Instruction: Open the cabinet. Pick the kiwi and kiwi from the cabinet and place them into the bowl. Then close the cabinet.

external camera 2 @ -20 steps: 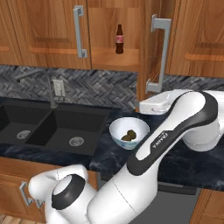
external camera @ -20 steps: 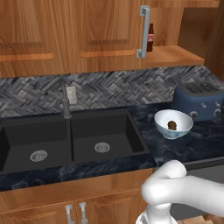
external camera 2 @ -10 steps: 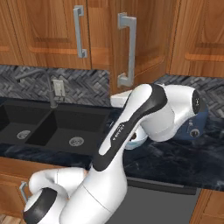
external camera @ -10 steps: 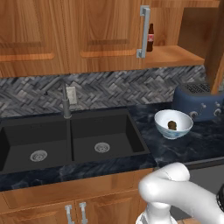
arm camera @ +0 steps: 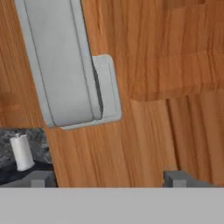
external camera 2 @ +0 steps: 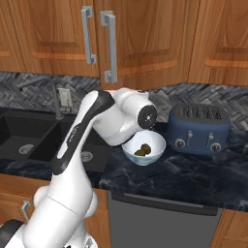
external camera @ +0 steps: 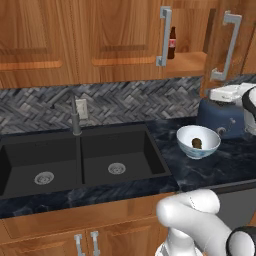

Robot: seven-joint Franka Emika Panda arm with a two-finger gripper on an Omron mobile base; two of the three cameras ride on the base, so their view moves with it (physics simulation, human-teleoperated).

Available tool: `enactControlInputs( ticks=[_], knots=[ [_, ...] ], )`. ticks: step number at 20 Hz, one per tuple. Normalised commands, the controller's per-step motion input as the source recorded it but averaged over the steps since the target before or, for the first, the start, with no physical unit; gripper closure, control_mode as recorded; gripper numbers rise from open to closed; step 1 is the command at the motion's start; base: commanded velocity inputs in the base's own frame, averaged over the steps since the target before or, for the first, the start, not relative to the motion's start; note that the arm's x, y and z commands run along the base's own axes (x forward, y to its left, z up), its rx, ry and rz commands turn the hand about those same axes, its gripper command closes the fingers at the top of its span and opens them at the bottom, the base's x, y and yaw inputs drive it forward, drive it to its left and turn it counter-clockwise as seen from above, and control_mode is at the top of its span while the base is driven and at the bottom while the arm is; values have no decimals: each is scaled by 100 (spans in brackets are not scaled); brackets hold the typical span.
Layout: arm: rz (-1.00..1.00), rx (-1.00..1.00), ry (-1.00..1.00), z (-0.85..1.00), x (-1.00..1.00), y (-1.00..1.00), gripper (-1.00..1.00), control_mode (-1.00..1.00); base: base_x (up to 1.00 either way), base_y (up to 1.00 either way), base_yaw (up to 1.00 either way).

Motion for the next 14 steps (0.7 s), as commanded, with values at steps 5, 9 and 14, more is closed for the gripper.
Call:
enactControlInputs(
  ticks=[5, 9, 14],
  knots=[
    [-23, 33, 0, -15, 100, 0, -100, -100, 0, 0, 0],
    [-19, 39, 0, -1, 100, -3, -100, -100, 0, 0, 0],
    [-12, 37, 16, 1, 100, -33, -100, -100, 0, 0, 0]
  ],
)
